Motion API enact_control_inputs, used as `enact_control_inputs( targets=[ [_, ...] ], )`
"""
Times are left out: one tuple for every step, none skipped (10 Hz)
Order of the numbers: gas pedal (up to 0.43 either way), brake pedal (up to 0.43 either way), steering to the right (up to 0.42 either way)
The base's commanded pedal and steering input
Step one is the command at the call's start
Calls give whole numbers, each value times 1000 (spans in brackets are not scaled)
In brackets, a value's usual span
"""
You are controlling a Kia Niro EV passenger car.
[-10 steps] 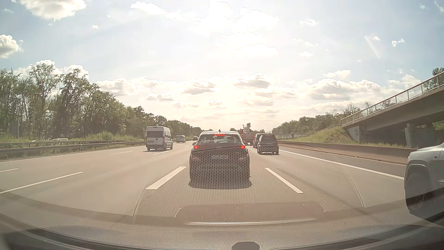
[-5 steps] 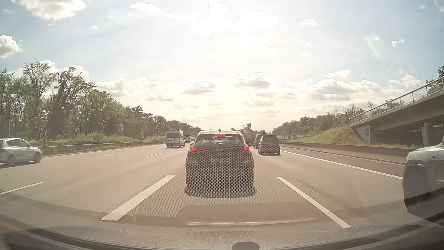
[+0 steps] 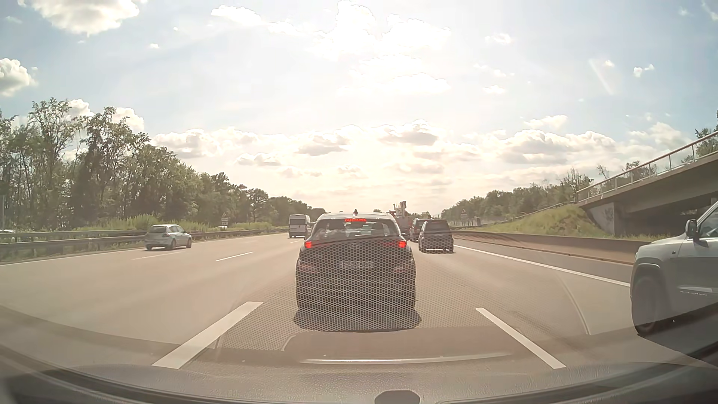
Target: Follow the waypoints while adhering to traffic rules and regulations
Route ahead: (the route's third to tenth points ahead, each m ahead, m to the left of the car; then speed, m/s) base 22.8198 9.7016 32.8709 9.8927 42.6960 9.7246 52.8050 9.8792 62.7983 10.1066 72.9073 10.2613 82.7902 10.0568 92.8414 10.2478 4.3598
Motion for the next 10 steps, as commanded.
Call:
enact_control_inputs(
  targets=[
    [0, 0, 0],
    [0, 0, 0],
    [0, 0, 0],
    [0, 0, 0],
    [0, 0, 0],
    [0, 0, 0],
    [0, 0, 0],
    [0, 0, 0],
    [0, 0, 0],
    [0, 12, 1]
  ],
)
